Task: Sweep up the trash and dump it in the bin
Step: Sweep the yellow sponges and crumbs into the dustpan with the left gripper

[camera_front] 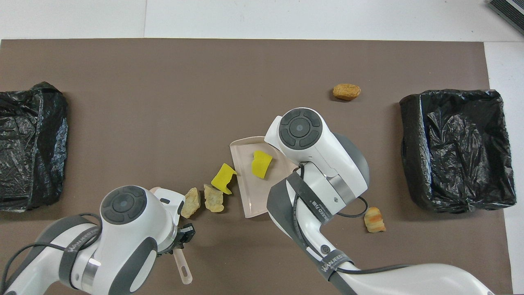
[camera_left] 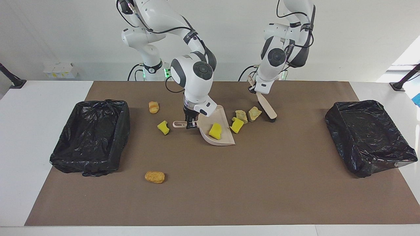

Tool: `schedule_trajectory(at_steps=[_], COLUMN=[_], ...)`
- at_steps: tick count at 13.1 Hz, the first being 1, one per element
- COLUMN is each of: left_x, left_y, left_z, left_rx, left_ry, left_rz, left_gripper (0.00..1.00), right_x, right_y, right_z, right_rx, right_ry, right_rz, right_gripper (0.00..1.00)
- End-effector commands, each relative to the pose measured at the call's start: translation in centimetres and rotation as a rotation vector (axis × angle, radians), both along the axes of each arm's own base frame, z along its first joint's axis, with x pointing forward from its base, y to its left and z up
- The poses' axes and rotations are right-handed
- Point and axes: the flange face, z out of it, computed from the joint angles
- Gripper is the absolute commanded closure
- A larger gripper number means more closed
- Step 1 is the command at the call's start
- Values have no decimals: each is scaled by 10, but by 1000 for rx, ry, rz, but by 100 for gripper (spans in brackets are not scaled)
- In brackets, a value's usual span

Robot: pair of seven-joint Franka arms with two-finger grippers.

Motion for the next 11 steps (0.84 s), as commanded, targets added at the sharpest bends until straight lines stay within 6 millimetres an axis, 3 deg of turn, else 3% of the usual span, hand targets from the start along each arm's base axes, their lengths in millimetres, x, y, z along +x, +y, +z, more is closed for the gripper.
schedule_trajectory(at_steps=[1, 4, 5, 6, 8, 11], left_x=[3, 10, 11, 17, 20, 22], left_y=[-20, -64, -93, -109, -146, -179], left_z=[-6, -4, -4, -7, 8, 33], left_rx=[-55, -159, -199, -227, -299, -361], left_ry=[-53, -67, -71, -100, -127, -160], left_rz=[79, 57, 32, 13, -26, -102], left_gripper=[100, 100, 100, 100, 100, 100], right_x=[-8, -7, -7, -7, -7, -6], right_y=[-1, -1, 0, 0, 0, 0], right_z=[-1, -2, -2, -2, -1, 1], right_rx=[-14, -10, -9, -9, -8, -7], right_ry=[-1, -7, -8, -9, -11, -14], right_rz=[39, 36, 30, 23, 21, 21], right_gripper=[100, 100, 100, 100, 100, 100])
